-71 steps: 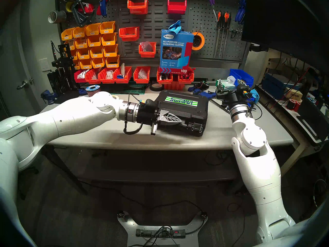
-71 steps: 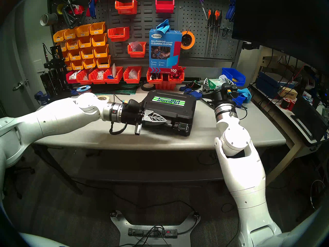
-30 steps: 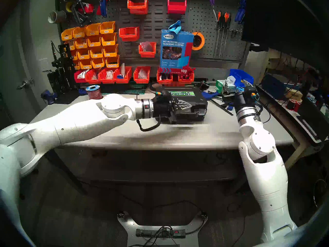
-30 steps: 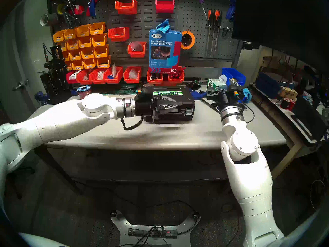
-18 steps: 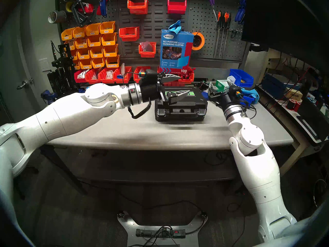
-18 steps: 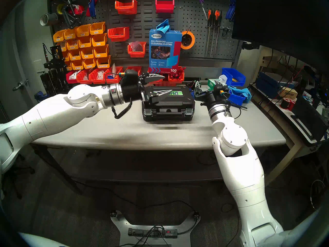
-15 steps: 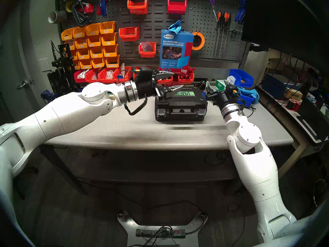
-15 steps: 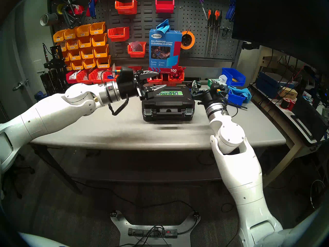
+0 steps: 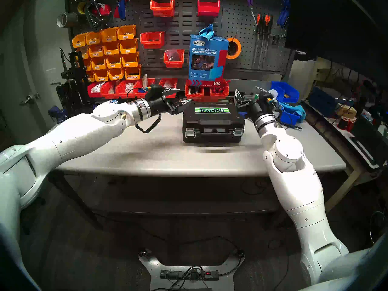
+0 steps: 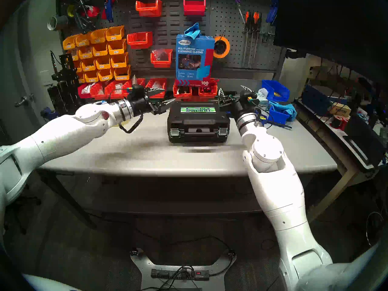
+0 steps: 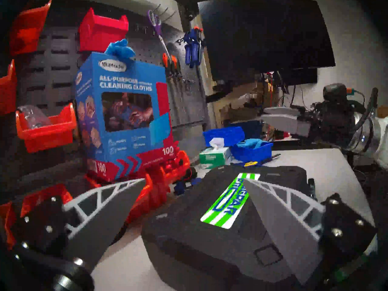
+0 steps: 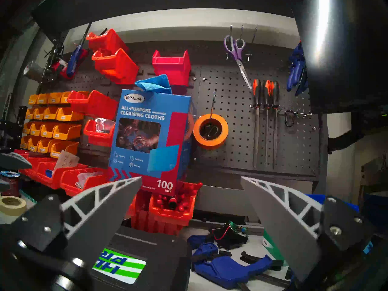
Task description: Open the tool box
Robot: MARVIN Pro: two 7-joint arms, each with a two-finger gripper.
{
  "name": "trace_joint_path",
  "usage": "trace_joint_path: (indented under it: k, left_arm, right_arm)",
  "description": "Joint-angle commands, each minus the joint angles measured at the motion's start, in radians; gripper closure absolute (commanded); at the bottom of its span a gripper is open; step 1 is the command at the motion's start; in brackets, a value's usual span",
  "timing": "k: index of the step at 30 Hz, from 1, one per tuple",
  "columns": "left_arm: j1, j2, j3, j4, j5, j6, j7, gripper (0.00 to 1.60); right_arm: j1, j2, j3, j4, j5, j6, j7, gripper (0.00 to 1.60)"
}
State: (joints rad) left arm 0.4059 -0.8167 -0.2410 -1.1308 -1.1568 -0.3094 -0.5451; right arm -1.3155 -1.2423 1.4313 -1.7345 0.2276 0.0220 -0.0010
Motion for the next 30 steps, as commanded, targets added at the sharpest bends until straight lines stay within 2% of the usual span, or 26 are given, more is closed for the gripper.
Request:
trace_joint_path:
  k: [1,8,13,17,23,30]
  left_arm:
    - [-0.017,-0.101,0.007,0.09,0.01,-0.02,-0.044,0.0]
    - [-0.024,-0.151,0.005,0.16,0.008,-0.032,-0.083,0.0]
    - [-0.033,-0.162,-0.002,0.186,0.006,-0.035,-0.102,0.0]
    - [-0.042,-0.15,-0.011,0.189,0.005,-0.036,-0.107,0.0]
    - [-0.056,-0.115,-0.025,0.169,0.002,-0.033,-0.12,0.0]
    - [-0.06,-0.056,-0.06,0.103,-0.02,-0.032,-0.109,0.0]
  right_arm:
    - [0.037,0.013,0.008,-0.016,0.006,0.011,0.019,0.0]
    - [0.034,0.011,0.014,-0.014,0.016,0.022,0.036,0.0]
    - [0.031,0.008,0.013,-0.014,0.031,0.028,0.049,0.0]
    - [0.028,0.013,0.007,-0.008,0.055,0.039,0.081,0.0]
    - [0.04,0.055,-0.004,0.007,0.086,0.067,0.173,0.0]
    - [0.06,0.081,0.02,0.042,0.104,0.065,0.225,0.0]
